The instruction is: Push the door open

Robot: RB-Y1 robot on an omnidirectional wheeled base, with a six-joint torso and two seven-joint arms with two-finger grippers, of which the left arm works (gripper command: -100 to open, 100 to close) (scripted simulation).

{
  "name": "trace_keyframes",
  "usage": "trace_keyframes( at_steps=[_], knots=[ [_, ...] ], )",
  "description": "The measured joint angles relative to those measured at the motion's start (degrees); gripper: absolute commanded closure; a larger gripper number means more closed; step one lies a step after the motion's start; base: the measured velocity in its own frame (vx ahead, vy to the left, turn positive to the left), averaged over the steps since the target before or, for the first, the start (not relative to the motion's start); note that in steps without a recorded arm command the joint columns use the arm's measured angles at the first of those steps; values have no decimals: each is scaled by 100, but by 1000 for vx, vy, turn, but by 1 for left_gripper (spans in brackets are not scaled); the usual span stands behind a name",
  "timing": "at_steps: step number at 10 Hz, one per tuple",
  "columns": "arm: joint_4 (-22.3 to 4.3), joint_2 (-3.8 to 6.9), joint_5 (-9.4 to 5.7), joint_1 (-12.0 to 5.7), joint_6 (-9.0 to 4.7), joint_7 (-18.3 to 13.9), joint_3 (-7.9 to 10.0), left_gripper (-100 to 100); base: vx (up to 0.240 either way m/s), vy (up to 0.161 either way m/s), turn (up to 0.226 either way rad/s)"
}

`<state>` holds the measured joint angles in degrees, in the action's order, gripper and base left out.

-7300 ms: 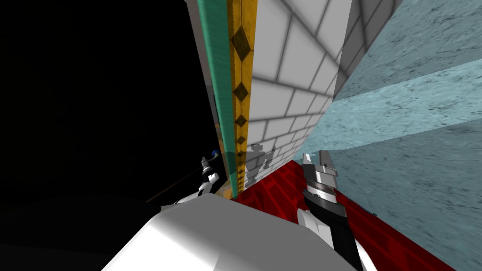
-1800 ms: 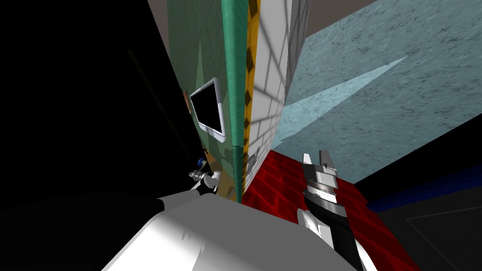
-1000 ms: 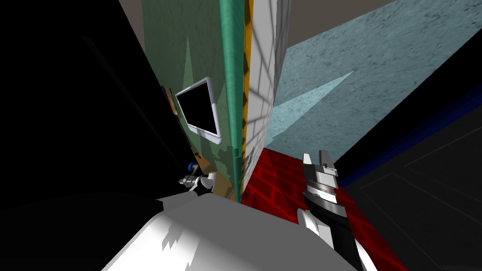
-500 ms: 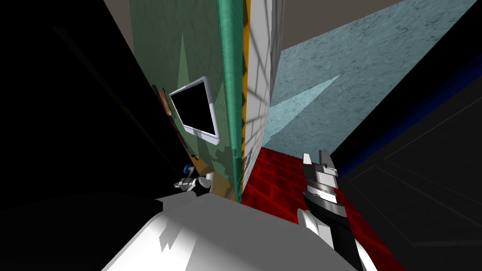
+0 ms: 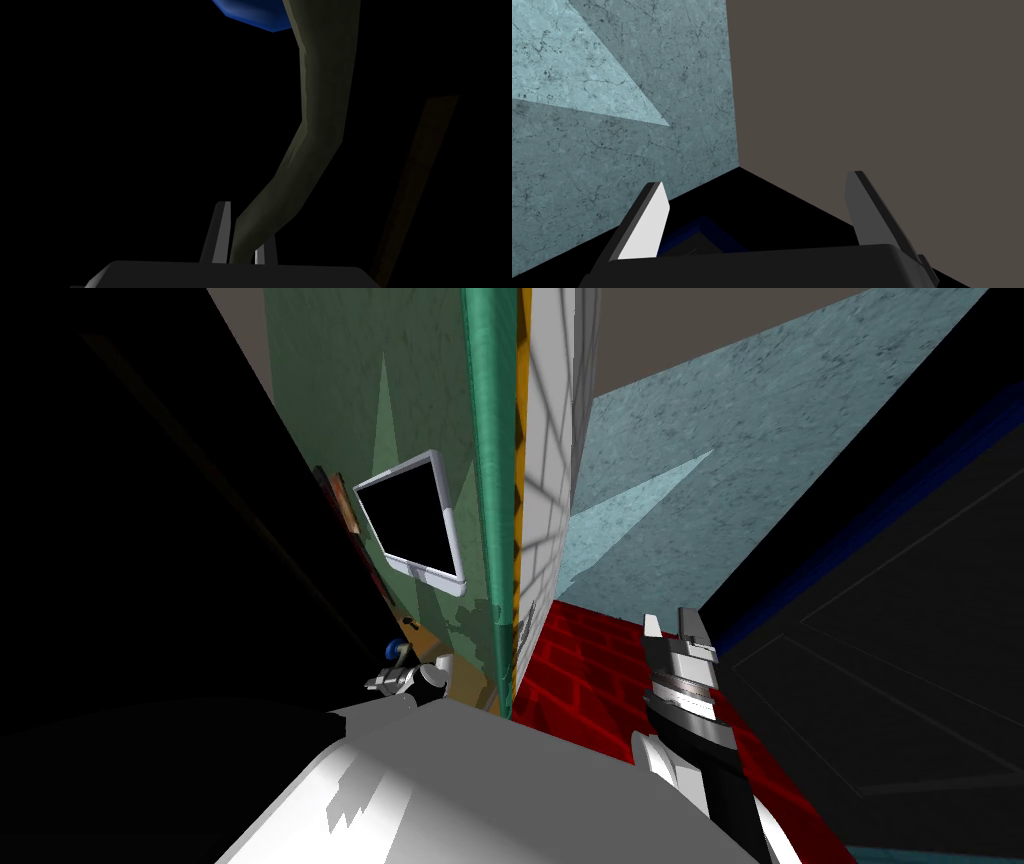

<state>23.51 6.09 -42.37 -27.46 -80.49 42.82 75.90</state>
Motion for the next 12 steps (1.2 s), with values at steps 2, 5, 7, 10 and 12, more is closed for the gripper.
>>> trace_keyframes(
  at_steps=[2, 5, 7, 10, 12],
  knots=[
    [-20, 9, 0, 0, -11, -6, 2, 100, -1, 2, -7],
    [-46, 20, -1, -2, -28, -23, 2, 100, -6, 26, -42],
    [-30, 23, -110, 25, -109, 9, 149, 100, -11, 118, -87],
    [32, 54, -206, 32, -206, 61, 285, 100, -5, 92, -48],
    [29, 92, -275, 35, -283, 78, 382, 100, -8, 78, -93]
  ],
)
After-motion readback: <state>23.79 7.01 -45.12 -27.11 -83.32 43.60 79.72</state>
